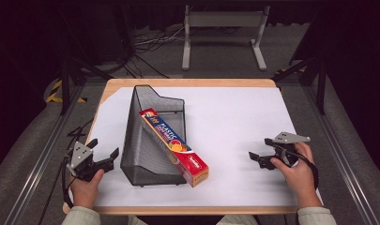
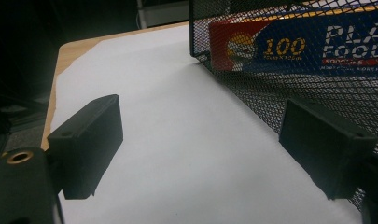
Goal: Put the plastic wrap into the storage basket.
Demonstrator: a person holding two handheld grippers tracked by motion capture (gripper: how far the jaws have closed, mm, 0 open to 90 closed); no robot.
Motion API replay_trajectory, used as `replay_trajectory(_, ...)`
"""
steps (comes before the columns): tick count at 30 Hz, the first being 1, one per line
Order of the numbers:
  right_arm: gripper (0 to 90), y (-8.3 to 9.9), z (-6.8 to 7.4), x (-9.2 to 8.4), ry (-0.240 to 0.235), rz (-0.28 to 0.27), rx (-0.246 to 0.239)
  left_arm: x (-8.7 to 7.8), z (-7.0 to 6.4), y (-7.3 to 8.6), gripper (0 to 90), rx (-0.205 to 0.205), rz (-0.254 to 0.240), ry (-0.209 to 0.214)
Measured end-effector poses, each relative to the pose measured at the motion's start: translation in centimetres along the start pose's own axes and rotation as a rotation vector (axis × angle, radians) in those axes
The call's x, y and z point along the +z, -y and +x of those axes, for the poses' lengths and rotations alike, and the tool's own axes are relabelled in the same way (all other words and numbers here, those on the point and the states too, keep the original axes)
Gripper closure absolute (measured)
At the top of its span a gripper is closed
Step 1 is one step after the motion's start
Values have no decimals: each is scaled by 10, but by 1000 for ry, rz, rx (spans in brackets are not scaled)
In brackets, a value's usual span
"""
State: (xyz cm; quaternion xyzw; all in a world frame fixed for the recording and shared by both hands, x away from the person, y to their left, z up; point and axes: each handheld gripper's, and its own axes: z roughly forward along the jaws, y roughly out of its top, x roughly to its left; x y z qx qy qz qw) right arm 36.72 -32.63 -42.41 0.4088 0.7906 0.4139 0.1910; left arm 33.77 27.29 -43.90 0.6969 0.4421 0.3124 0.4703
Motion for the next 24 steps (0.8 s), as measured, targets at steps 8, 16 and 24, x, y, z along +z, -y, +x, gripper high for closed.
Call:
replay_trajectory(8, 94, 10, -1, 8, 3, 29, -12, 0, 0, -1, 144, 0, -1, 4)
replay_trajectory(16, 94, 15, -3, 11, 6, 49, 1, 0, 0, -1, 144, 3, 3, 9)
replay_trajectory(24, 94, 15, -3, 10, 14, 38, 1, 0, 0, -1, 144, 4, 5, 11)
